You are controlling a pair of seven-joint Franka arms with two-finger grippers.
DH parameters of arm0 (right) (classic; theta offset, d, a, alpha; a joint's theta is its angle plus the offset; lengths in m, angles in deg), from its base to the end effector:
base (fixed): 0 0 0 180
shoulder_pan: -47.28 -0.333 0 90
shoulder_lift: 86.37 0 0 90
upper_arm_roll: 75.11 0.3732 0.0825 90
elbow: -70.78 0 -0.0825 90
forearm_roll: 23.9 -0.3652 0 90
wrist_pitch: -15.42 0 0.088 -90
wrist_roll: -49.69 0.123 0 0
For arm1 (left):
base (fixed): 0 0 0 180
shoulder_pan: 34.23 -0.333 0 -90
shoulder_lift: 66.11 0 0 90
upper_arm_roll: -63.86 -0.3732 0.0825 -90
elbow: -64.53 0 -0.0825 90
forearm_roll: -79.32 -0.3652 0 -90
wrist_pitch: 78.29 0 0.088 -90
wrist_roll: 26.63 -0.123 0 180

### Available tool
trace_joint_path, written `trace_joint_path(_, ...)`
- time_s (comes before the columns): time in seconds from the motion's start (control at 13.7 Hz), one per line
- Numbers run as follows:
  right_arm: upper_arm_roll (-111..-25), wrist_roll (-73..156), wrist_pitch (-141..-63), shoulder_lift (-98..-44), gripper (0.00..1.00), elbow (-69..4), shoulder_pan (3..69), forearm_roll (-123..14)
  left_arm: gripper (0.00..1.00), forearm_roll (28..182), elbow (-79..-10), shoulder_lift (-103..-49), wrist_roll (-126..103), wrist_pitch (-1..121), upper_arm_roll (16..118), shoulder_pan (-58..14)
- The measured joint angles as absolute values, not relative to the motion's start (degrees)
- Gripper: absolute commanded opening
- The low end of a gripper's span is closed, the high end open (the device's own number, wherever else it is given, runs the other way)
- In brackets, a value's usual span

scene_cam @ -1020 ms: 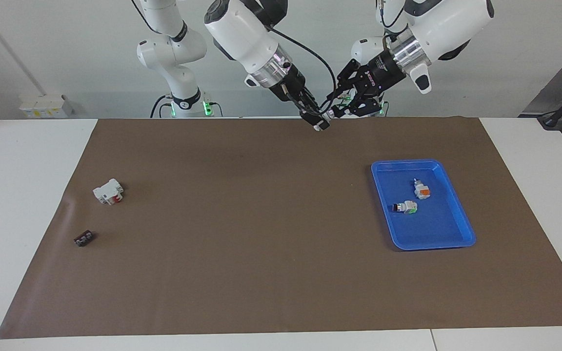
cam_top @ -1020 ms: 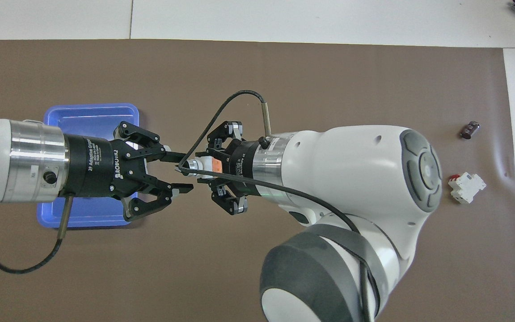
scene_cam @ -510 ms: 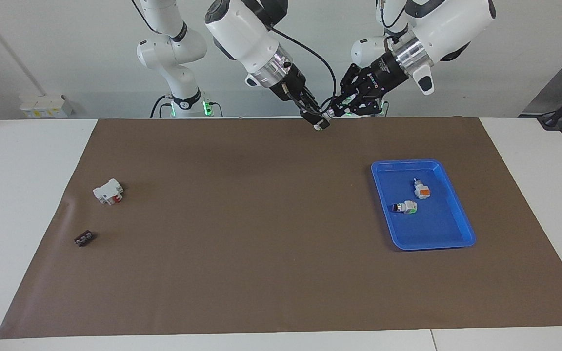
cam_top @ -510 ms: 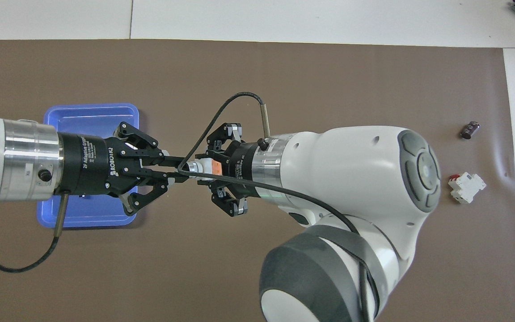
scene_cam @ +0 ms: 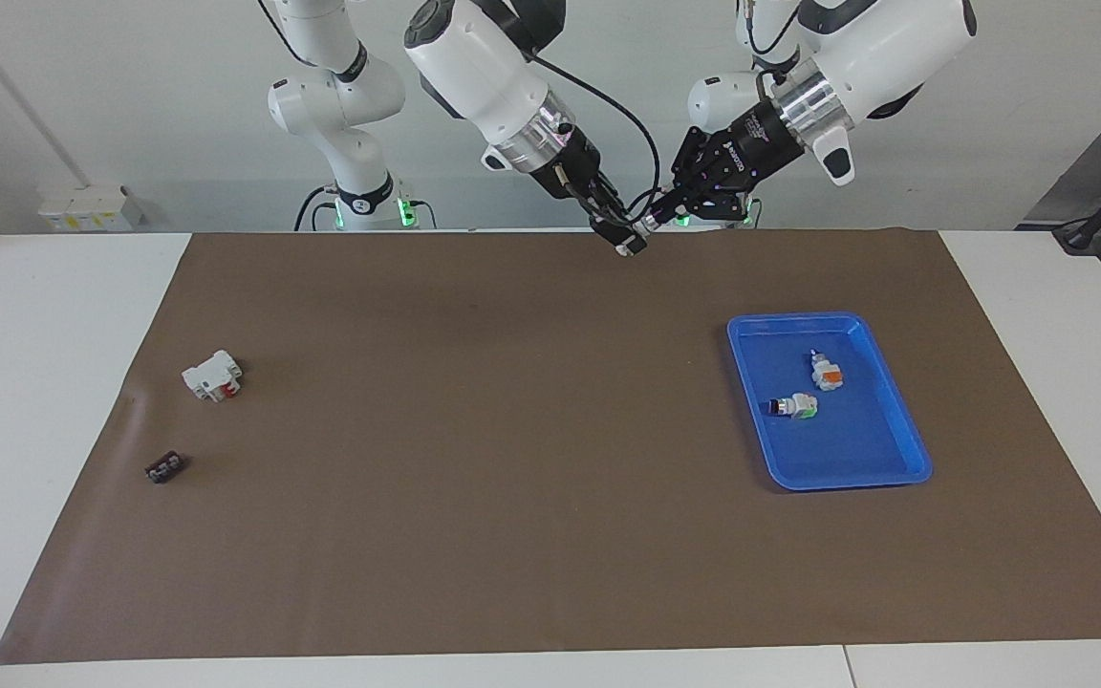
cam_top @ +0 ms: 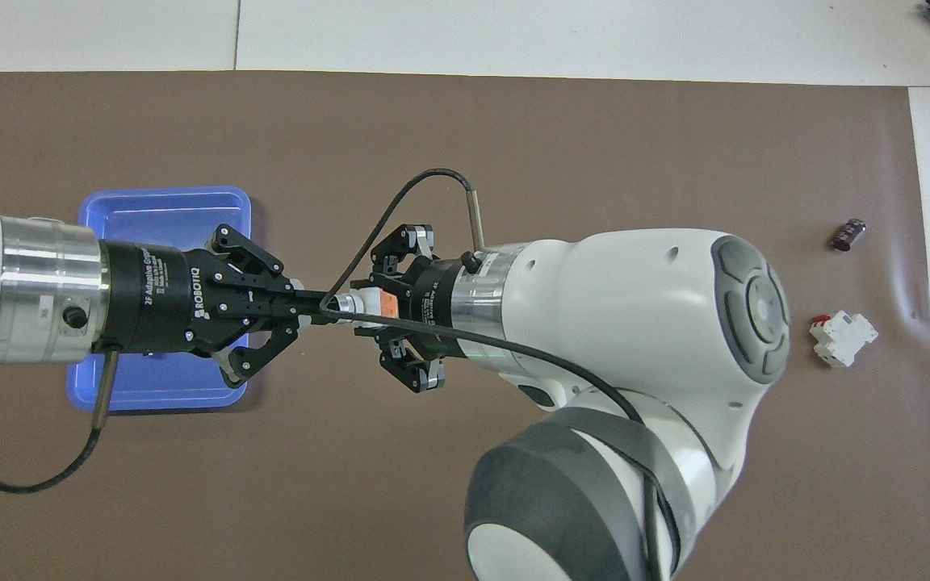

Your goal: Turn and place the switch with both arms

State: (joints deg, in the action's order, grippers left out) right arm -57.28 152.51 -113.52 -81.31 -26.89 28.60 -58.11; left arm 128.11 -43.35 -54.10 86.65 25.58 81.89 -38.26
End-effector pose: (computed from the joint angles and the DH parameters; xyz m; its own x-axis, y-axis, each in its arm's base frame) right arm 0.4926 0.3818 0.6359 0.1715 -0.7574 -0.6300 -0.9790 -0.0598 -0.1947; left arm 0.4496 -0.2079 0.6734 -0.3165 0.6717 -0.6698 0.9486 0.2241 -0.2234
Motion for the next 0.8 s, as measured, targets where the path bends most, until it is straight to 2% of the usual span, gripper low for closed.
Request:
trace_joint_path(0.36,-57.24,152.51,-113.52,-81.30,0.00,-26.89,28.56,-58.11,0.00,128.13,-43.35,-54.10,87.93,25.36,81.83,-38.32)
trace_joint_path(0.8,-57.12,152.51,-114.51,-80.77,0.00,-26.74,28.04,-58.12,0.00,128.24,-43.86,-53.83,106.89,25.13,81.70,-39.06)
